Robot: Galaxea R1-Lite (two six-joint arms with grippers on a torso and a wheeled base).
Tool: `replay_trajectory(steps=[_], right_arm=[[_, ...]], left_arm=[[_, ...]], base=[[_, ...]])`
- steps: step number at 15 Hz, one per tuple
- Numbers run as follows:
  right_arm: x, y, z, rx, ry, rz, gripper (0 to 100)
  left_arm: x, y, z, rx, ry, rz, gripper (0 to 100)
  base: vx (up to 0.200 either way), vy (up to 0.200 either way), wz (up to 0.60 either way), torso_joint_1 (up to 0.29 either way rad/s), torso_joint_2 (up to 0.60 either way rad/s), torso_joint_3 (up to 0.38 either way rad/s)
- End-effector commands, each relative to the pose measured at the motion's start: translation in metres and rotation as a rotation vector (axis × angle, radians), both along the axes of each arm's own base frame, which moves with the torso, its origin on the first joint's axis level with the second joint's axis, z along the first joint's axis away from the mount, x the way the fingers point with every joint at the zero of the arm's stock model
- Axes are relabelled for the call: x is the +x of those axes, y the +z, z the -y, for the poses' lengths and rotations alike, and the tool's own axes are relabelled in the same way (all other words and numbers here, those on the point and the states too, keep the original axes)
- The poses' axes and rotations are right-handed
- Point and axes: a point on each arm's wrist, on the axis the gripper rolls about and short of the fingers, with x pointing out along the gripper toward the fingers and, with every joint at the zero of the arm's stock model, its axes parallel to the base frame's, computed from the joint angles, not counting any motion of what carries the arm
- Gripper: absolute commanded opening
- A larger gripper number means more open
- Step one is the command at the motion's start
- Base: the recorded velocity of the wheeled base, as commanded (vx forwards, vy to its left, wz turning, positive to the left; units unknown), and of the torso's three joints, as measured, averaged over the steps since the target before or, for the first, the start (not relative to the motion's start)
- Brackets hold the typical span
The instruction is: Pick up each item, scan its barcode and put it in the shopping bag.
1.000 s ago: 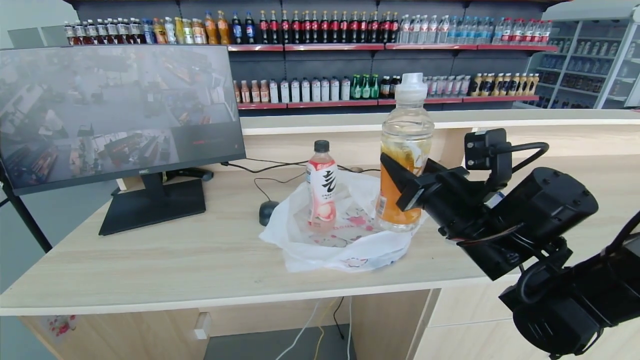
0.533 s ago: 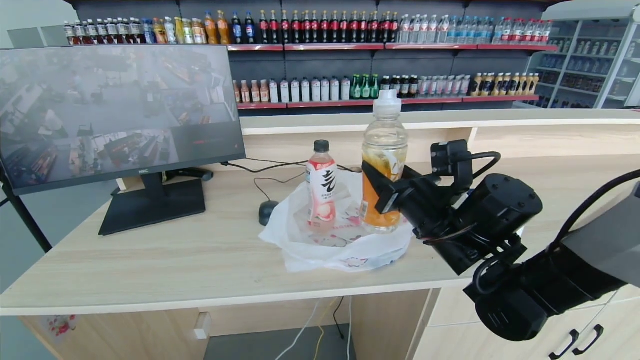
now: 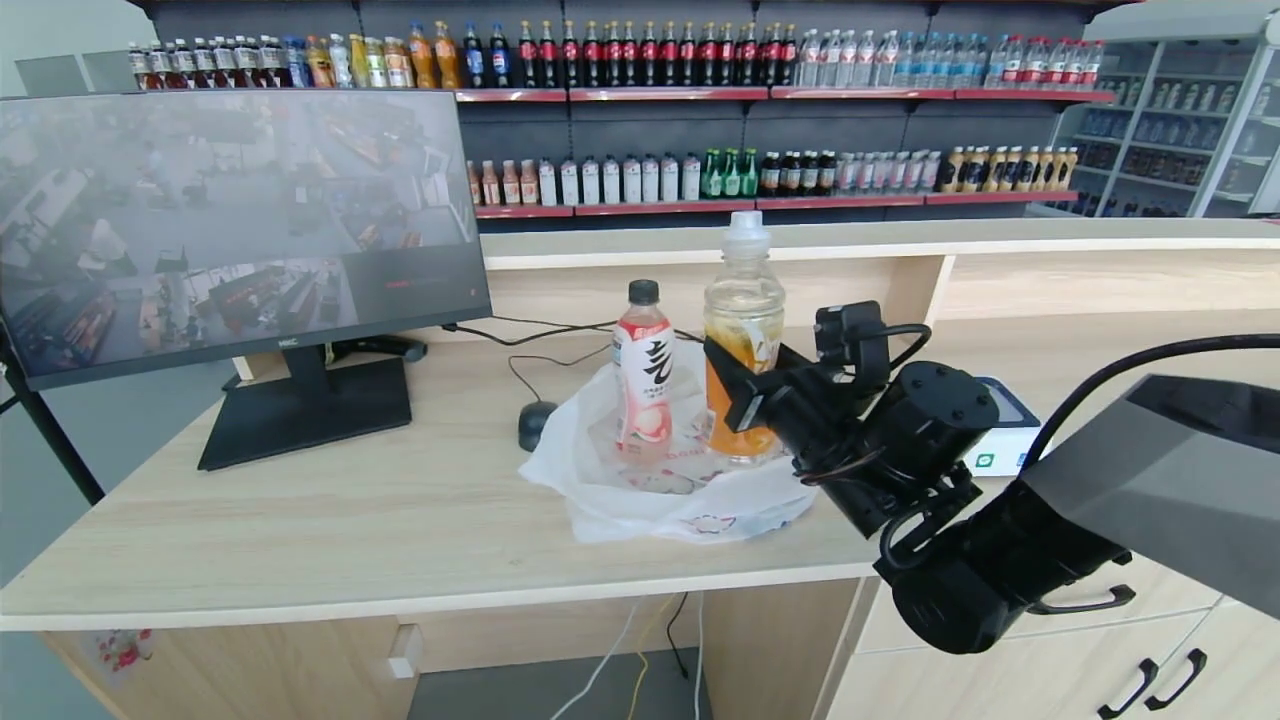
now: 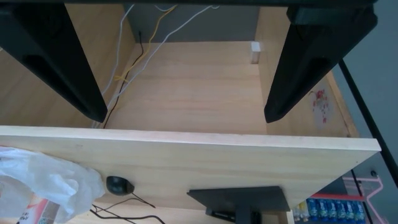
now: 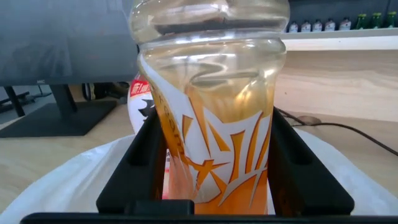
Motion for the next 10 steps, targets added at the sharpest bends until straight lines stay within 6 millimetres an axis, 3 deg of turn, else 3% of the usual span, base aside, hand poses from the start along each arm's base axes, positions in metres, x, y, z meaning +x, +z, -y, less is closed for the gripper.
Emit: replay_trajectory(steps=[1,10], right_arm=[[0.011,-0.015,0.001,-0.018,-0.017,-0.026,0],[0.036,-0.030,0.003,-0.012,-0.049,-0.019,0]], left_arm=[[0.000,0.000,0.000,-0.001,0.000,0.000,100],[0.000,0.000,0.000,-0.001,0.000,0.002,100]], base=[[0.000,0.000,0.00,0.000,0.00,0.000],[0.000,0.000,0.00,0.000,0.00,0.000]])
